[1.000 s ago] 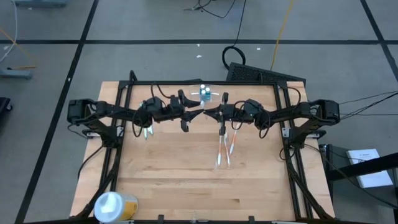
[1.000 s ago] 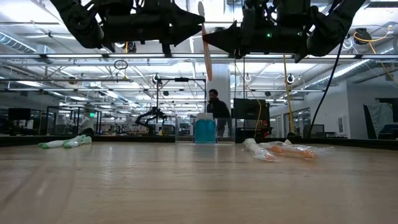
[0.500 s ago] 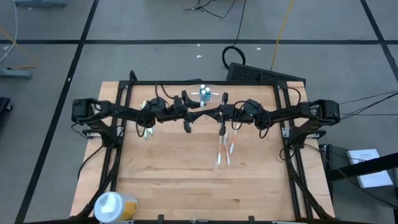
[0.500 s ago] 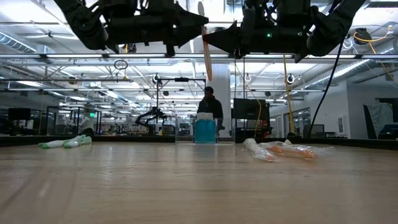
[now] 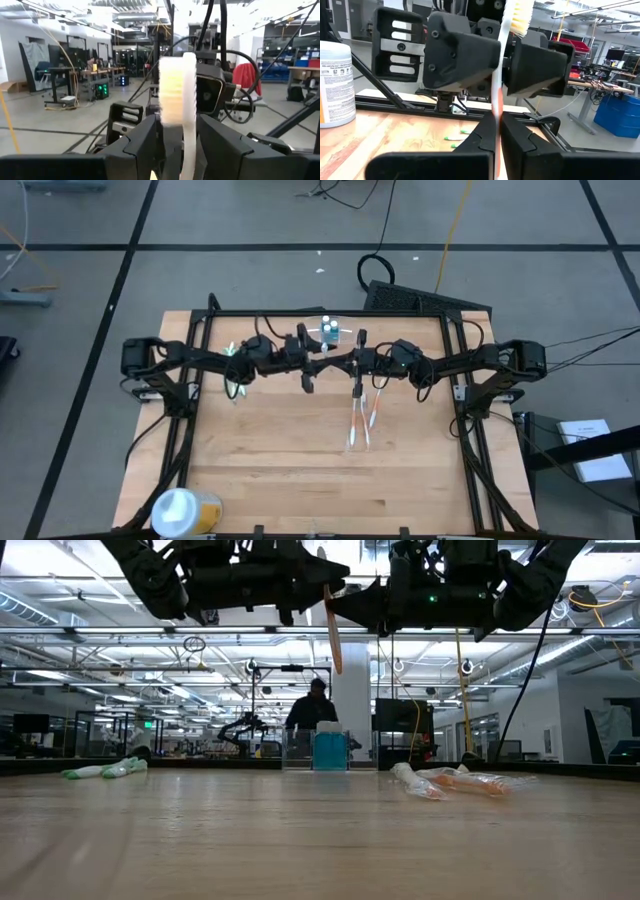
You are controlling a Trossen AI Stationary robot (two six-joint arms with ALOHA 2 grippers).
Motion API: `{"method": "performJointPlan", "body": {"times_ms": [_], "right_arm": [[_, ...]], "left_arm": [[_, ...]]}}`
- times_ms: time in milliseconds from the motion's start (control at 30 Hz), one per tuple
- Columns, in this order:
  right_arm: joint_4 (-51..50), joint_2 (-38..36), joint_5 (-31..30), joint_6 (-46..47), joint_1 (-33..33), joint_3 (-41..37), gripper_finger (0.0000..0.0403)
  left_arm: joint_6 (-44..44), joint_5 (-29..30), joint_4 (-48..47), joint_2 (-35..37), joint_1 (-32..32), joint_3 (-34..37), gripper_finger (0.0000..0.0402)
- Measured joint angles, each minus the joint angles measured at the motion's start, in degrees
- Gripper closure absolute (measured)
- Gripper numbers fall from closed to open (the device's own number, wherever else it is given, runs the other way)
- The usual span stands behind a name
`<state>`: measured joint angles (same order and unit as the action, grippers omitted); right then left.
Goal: Pick & Place toothbrushing station
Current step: Put the orange toothbrush into the transparent organizer
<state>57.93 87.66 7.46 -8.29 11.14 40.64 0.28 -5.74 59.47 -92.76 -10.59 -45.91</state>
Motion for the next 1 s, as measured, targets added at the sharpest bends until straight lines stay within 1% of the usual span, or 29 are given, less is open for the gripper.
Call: {"method": "performJointPlan", "body": {"times_ms": [133, 333, 533, 667, 800, 900, 1000], "right_arm": [[-0.02, 0.0, 0.02, -0.06, 0.0, 0.0, 0.0402], [-0.07, 0.0, 0.04, -0.09, 0.0, 0.0, 0.0403], [-0.13, 0.0, 0.04, -0.09, 0.0, -0.02, 0.0403], [0.04, 0.0, 0.07, -0.09, 0.0, -0.04, 0.0403], [0.07, 0.0, 0.07, -0.06, 0.0, -0.04, 0.0402], [0.08, -0.01, 0.07, 0.04, 0.0, -0.04, 0.0403], [0.07, 0.0, 0.07, 0.04, 0.0, -0.04, 0.0403]], "left_arm": [[-0.09, -0.09, -0.83, 0.26, -0.17, 0.0, 0.0245], [-0.47, -0.27, -5.56, 1.14, -0.33, 0.04, 0.0245], [1.34, -1.21, -10.27, 4.96, -0.33, 0.39, 0.0245], [1.34, -2.72, -10.37, 5.58, -0.31, 0.33, 0.0245], [1.1, -2.57, -11.03, 5.58, -0.33, 0.33, 0.0246], [1.3, -1.97, -11.42, 5.56, -0.33, 0.33, 0.0267], [1.25, -1.97, -11.32, 5.58, -0.33, 0.33, 0.0317]]}}
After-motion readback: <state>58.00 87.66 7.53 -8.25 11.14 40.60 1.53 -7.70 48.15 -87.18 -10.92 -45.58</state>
